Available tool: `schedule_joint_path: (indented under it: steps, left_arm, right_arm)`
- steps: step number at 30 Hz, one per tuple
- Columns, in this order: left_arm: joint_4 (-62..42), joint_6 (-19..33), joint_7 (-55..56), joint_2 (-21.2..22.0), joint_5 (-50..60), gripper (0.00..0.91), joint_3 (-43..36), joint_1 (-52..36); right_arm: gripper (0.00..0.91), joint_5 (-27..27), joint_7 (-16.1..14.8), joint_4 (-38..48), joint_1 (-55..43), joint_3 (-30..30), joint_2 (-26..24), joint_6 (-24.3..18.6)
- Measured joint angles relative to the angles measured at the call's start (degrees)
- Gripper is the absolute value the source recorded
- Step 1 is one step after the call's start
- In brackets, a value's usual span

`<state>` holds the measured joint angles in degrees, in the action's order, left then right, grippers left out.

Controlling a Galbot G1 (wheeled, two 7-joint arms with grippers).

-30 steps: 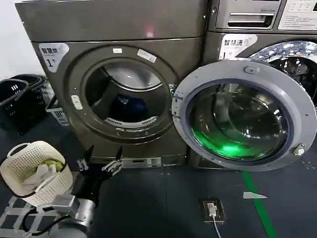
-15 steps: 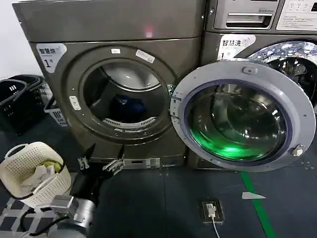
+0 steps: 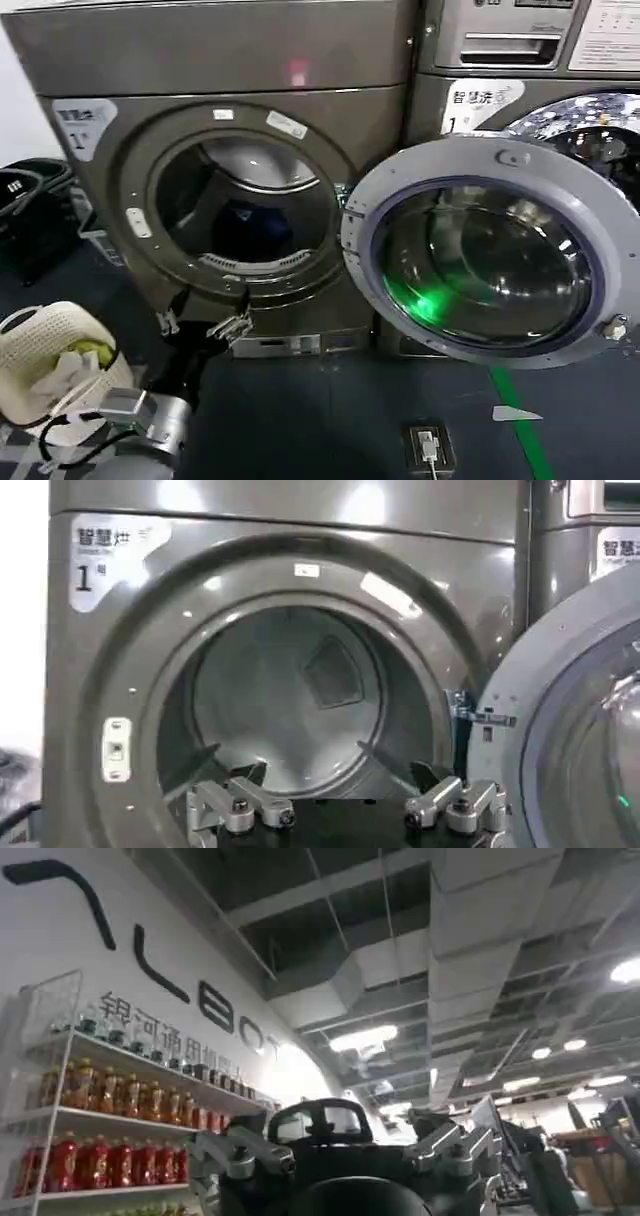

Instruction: Grasp the clothes from the dryer.

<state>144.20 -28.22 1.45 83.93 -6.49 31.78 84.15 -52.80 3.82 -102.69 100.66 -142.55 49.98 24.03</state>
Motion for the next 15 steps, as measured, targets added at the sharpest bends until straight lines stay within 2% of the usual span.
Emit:
schedule_joint_path:
  steps: [15]
  left_arm:
    - [0.7,0.0,0.0,0.3,-0.4,0.907,1.2,0.2]
  right_arm:
    - [0.907,-0.6,-1.1,-0.7,-0.3,0.1,-0.2,0.8]
